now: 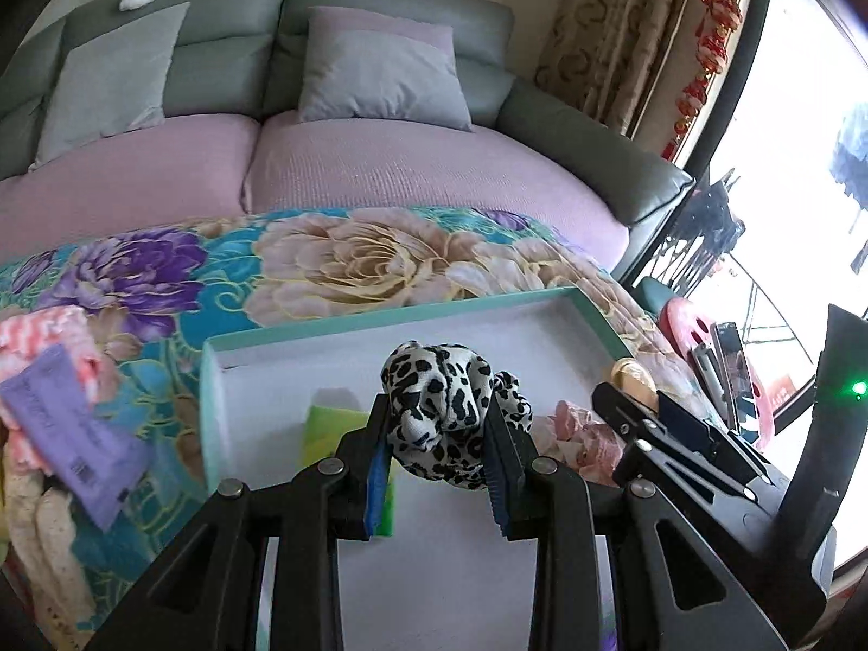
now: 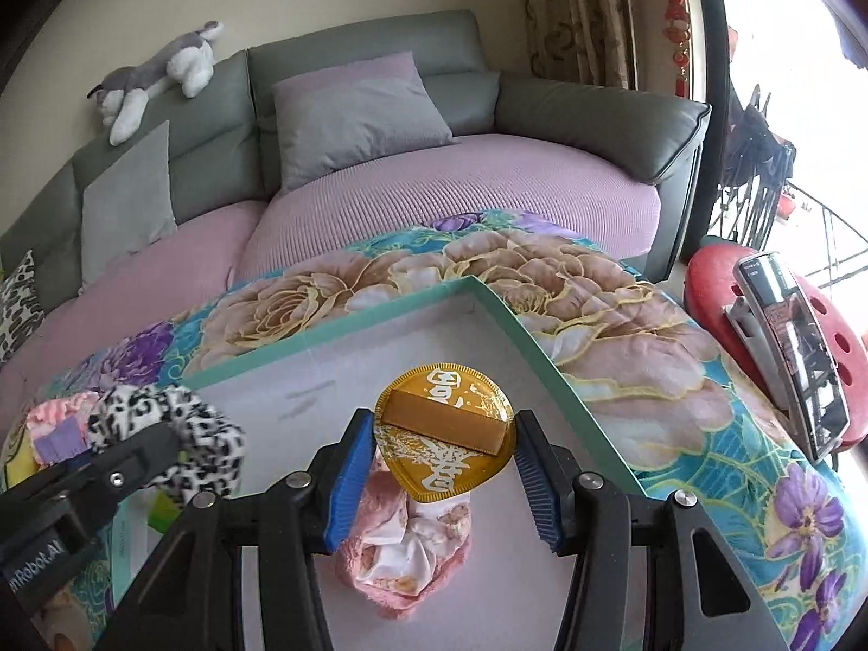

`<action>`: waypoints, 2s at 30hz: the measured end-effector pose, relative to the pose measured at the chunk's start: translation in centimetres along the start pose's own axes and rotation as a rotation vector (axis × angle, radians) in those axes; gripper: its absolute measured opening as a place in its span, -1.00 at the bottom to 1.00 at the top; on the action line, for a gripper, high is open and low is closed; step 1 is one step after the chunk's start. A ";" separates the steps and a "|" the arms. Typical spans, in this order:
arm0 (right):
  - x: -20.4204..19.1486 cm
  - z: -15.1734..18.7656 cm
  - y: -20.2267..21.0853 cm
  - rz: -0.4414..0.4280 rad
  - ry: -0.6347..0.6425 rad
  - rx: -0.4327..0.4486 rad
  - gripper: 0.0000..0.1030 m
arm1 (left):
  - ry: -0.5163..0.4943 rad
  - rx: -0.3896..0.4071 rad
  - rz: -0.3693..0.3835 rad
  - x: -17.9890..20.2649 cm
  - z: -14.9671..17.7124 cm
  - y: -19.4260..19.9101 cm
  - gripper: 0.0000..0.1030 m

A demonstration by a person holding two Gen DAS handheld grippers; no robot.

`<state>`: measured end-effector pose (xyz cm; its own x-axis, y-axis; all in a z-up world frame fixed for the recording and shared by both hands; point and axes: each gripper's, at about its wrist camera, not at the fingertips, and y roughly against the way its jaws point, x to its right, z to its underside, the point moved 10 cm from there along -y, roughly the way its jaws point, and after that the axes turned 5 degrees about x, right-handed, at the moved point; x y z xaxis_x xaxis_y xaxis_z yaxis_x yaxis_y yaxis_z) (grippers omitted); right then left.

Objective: Organize soft objects
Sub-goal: 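Carry the scrunchie to the tray with the left gripper while the right carries the orange round item, then release both items in the tray and move the left gripper back to the pile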

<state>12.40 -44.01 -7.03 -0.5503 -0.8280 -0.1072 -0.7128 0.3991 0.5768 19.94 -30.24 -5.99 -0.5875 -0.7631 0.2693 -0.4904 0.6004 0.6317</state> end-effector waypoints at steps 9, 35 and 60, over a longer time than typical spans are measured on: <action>0.2 0.6 -0.5 -0.005 -0.022 -0.032 0.07 | -0.008 -0.024 -0.026 -0.2 0.4 -1.3 -0.19; -1.6 0.4 0.7 0.023 0.080 -0.053 0.93 | 0.151 0.108 -0.344 -10.1 -1.2 4.8 0.89; -17.8 2.2 4.4 -0.308 0.249 -0.025 0.95 | 0.352 0.213 -0.846 -29.3 3.7 23.1 0.94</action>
<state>18.11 -26.61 -4.37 -0.1877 -0.9789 -0.0803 -0.8155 0.1097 0.5683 23.47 6.88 -1.95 0.2290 -0.9734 0.0084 -0.7934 -0.1817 0.5809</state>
